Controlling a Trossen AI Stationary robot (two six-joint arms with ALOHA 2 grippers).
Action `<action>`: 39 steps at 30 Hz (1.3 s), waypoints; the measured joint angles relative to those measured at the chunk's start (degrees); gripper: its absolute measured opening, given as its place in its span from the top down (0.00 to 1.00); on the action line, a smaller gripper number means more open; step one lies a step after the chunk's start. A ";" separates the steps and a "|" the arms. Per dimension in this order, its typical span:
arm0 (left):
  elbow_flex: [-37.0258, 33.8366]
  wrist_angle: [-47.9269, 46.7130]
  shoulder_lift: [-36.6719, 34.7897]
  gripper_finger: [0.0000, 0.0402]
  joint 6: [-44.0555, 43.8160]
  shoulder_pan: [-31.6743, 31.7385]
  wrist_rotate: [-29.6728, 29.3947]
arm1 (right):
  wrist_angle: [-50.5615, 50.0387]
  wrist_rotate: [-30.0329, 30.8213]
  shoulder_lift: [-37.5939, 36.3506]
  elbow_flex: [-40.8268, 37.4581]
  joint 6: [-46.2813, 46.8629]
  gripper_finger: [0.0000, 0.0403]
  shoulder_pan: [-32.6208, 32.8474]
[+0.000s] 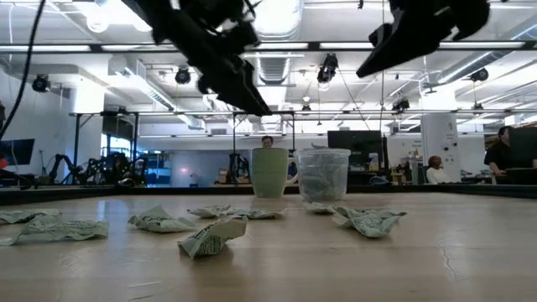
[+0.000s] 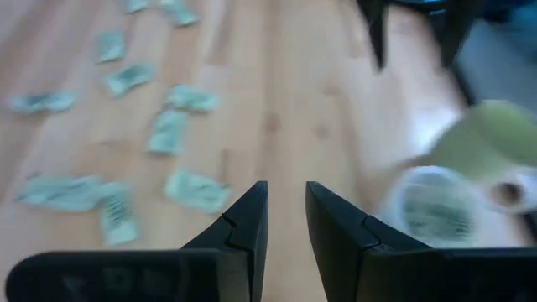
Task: Pick and place Stevia / Truvia into bins
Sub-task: Put the stevia packet into the transparent container
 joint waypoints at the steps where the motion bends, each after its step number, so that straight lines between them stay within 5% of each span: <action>1: -1.83 -0.53 -1.74 0.48 -0.12 -0.64 0.46 | 1.73 -1.49 1.13 -0.43 -0.20 0.82 0.02; 17: -30.02 9.50 -22.99 0.48 -4.30 -6.74 1.13 | 15.38 -6.43 21.94 1.57 -8.75 0.82 -0.23; 28: -33.85 10.97 -32.15 0.48 -7.25 -7.22 1.35 | 18.70 -17.23 31.55 4.21 -6.42 0.76 -3.43; 39: -34.48 9.46 -33.43 0.48 -8.50 -7.22 1.37 | 19.12 -19.12 36.19 6.48 -5.73 0.58 -3.90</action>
